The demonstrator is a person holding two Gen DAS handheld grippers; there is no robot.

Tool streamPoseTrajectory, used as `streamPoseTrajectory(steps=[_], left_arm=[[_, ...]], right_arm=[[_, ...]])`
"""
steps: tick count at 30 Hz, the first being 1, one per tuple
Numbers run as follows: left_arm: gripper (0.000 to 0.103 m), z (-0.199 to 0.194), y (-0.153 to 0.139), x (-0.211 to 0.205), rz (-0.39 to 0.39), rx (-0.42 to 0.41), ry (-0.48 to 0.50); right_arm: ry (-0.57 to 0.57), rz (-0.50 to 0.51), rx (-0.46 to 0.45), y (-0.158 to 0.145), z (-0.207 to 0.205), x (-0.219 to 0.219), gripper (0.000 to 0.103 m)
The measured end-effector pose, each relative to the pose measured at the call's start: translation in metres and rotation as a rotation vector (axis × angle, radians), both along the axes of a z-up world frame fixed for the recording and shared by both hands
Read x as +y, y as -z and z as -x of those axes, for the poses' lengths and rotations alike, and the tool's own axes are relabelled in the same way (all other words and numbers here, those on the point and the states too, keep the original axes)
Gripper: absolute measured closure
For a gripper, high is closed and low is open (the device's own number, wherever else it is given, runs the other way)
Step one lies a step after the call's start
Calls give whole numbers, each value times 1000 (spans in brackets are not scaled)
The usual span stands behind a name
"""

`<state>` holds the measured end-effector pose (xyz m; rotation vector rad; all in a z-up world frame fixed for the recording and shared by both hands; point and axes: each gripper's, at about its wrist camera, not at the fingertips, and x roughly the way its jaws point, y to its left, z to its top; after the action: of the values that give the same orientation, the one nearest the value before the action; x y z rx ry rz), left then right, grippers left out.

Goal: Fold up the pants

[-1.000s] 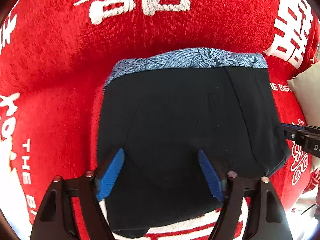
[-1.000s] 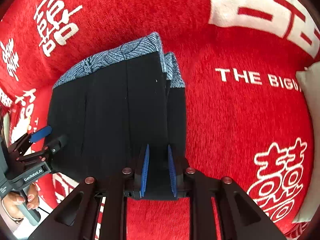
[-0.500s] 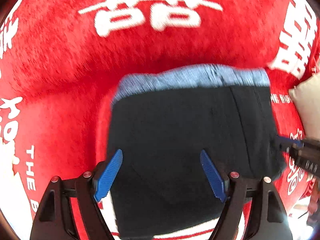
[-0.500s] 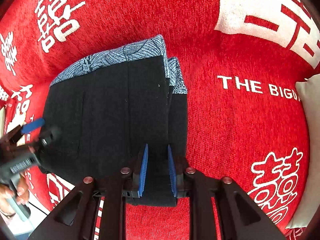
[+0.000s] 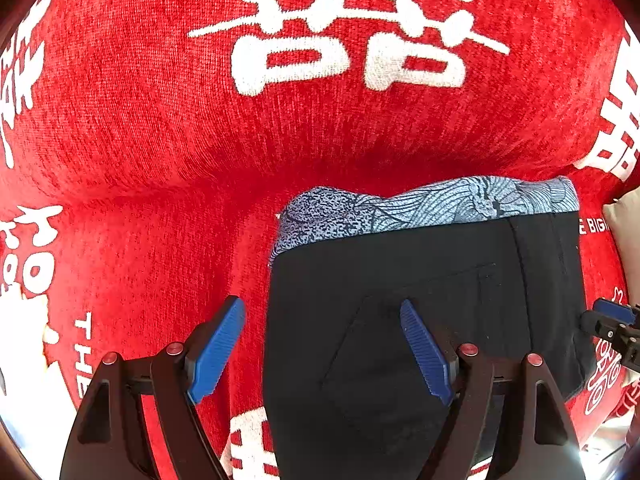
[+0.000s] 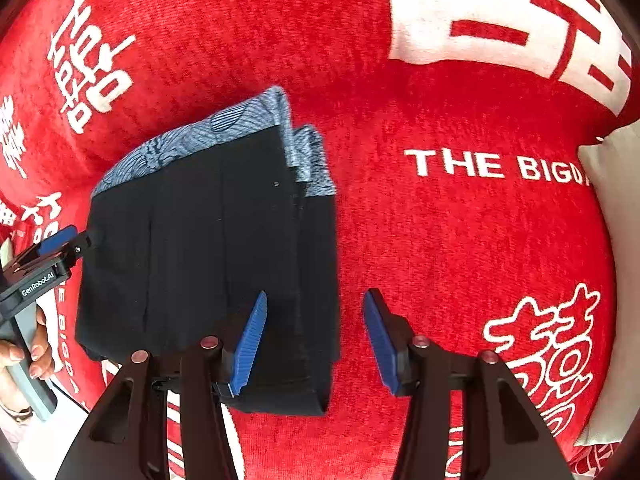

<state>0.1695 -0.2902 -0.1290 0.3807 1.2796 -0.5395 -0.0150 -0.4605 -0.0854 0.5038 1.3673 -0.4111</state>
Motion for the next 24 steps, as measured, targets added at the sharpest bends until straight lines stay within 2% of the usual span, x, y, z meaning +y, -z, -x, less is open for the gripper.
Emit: streamPoseTrajectory(steps=[4,9,11,16,20,24], left_arm=[[22,-6,11,4,-5,2,-20],[22,-14,5,8,-12,-20,-32],[22,-23,7,6,-37,-34,-45],[22,-41,21,6,-44,-18,-91],[11,-41,32,2,-91,-77,-51],[11,-49,28,12,-54,-29,-73]], right_arm=[[-1,1,4,0,1,-3,48],[8,5,-3,-3,2,-8,48],[9,12,-6,-5,4,-6,48],[19,12,-14,-10,8,-8,48],[27,4,-26,-12,18,-12,48],[46,-7,-28,-13,25,-20,48]])
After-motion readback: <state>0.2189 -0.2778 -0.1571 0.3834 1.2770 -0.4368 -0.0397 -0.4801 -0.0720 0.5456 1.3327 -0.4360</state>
